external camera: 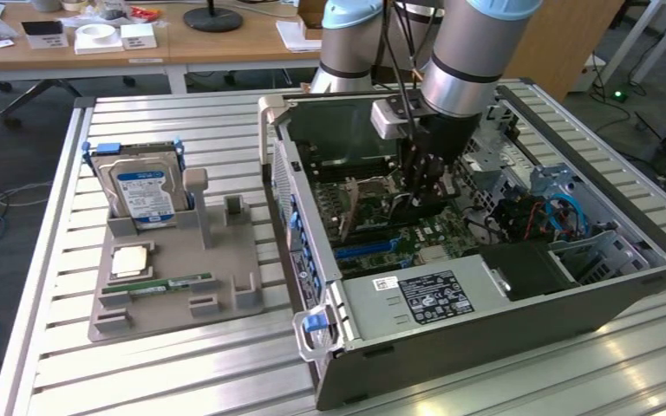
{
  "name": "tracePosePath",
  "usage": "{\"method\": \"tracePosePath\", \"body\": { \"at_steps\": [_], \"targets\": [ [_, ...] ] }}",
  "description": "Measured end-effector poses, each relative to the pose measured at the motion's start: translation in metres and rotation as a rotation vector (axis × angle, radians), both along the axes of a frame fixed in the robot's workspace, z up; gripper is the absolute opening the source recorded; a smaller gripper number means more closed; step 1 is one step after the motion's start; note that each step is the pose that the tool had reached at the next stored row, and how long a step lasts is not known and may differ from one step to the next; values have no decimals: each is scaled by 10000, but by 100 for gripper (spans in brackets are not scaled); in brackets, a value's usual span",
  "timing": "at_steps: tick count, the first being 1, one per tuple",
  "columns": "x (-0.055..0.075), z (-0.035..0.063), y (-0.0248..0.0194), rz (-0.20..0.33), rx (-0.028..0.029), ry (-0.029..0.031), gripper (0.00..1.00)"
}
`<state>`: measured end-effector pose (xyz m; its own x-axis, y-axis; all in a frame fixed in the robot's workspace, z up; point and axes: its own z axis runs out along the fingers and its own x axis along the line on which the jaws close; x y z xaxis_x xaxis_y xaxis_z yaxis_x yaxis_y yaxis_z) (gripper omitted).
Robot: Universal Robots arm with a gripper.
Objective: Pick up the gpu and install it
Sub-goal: 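Insert the gpu into the slot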
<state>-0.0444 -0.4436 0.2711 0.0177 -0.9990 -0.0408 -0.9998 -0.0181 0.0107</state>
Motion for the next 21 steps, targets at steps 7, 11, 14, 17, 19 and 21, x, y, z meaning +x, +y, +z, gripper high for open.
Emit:
{"method": "tracePosePath", "body": {
  "at_steps": [7,11,14,17,19,21],
  "targets": [
    [-1,-1,0,0,1,-1,26],
    [-34,-2,0,0,2,-20,26],
    [-62,-1,0,0,1,-37,26],
    [-90,-1,0,0,1,-58,26],
    [-107,-1,0,0,1,-72,26],
    [-115,-1,-9,3,1,-83,26]
  ]
}}
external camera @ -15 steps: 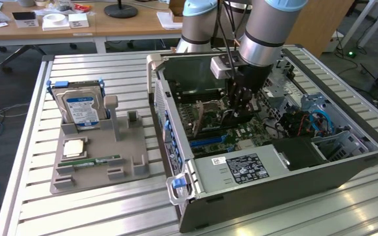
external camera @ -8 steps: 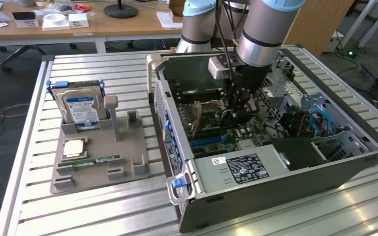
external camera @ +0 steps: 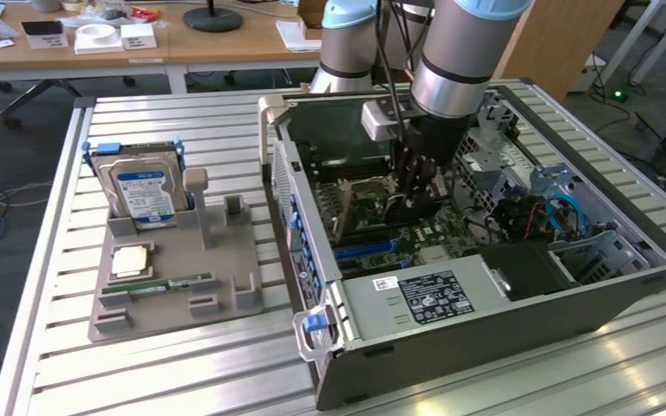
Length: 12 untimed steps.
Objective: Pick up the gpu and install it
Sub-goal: 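Insert the gpu into the slot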
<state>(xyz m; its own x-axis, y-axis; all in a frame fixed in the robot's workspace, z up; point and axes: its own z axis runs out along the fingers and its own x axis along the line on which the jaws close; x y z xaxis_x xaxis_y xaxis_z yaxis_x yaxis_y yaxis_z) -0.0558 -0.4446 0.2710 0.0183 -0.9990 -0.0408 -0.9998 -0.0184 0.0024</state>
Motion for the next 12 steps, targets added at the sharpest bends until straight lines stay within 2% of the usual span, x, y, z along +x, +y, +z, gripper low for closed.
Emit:
{"method": "tracePosePath", "body": {
  "at_steps": [5,12],
  "targets": [
    [-15,0,-32,5,0,-15,26],
    [-55,0,-36,6,0,-35,26]
  ]
}}
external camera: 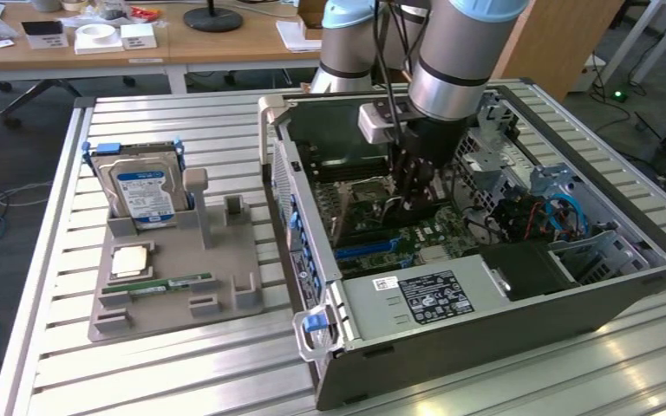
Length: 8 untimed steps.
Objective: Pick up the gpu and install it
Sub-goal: 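Insert the gpu into the slot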
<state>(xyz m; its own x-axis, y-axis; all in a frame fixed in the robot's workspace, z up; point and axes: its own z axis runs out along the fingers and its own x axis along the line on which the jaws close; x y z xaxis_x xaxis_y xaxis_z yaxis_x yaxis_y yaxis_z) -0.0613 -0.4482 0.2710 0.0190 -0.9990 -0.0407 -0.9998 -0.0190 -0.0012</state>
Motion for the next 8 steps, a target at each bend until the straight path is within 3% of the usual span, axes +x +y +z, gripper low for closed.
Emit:
{"method": "tracePosePath", "body": {
  "at_steps": [8],
  "targets": [
    [-34,0,-42,-1,0,-21,26]
  ]
}}
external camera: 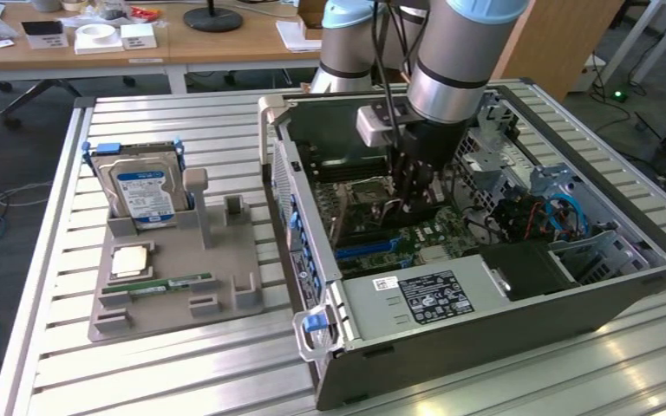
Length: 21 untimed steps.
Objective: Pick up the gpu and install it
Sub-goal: 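Insert the gpu into the slot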
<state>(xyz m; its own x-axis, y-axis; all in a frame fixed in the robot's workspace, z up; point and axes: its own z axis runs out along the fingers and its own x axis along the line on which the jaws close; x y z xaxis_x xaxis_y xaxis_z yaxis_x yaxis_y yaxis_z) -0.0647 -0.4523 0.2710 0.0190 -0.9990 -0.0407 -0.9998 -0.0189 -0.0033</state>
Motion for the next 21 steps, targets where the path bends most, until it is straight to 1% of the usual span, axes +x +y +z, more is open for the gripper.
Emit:
{"method": "tracePosePath", "body": {
  "at_steps": [3,7,12,21],
  "targets": [
    [-16,0,-7,5,0,-22,26],
    [-34,0,-13,8,0,-36,26],
    [-58,0,-36,8,0,-54,26],
    [-128,-6,-38,9,1,-73,26]
  ]
}}
